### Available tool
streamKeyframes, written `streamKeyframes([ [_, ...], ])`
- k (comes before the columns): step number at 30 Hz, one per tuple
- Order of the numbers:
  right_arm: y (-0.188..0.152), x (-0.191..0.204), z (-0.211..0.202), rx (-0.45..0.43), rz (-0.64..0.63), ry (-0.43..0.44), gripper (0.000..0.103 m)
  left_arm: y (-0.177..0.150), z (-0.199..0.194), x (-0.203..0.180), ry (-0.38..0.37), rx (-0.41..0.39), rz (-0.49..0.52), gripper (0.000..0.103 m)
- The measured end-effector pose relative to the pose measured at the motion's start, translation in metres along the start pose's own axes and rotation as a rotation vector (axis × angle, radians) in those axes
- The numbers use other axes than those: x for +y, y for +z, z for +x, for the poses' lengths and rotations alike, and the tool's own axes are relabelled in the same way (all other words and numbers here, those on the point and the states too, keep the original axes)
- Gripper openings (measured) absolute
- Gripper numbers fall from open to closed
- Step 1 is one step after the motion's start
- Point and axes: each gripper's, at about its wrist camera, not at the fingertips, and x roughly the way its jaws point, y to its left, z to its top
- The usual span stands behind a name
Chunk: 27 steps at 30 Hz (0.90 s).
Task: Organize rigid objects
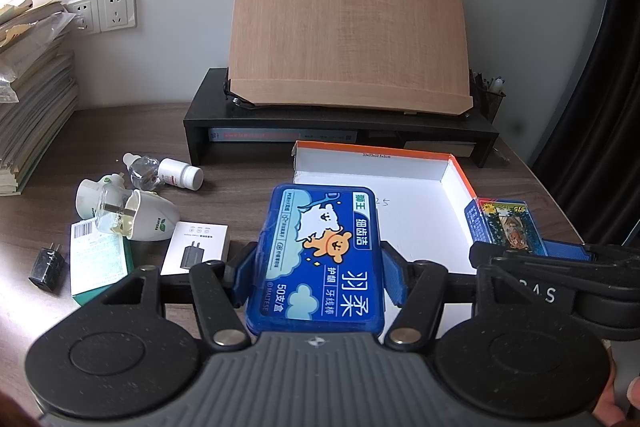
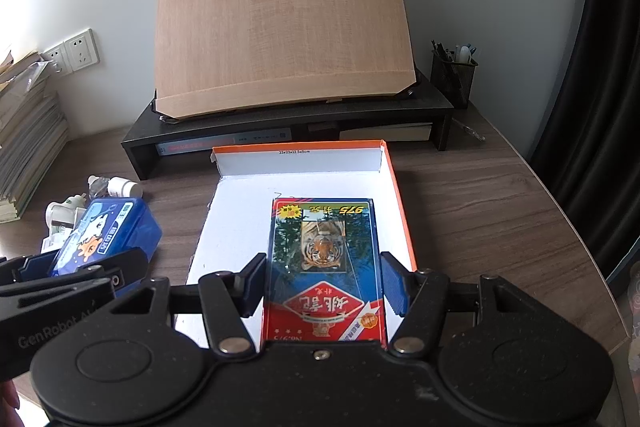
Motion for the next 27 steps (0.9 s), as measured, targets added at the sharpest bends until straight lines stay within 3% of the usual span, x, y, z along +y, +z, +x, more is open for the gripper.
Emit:
streamKeyframes([
  [27, 0.0022, 0.0029, 0.0086, 0.016, -0.013, 0.001, 0.072, 0.0042, 0.0082, 0.0018, 0.002, 0.011, 0.005, 0.063],
])
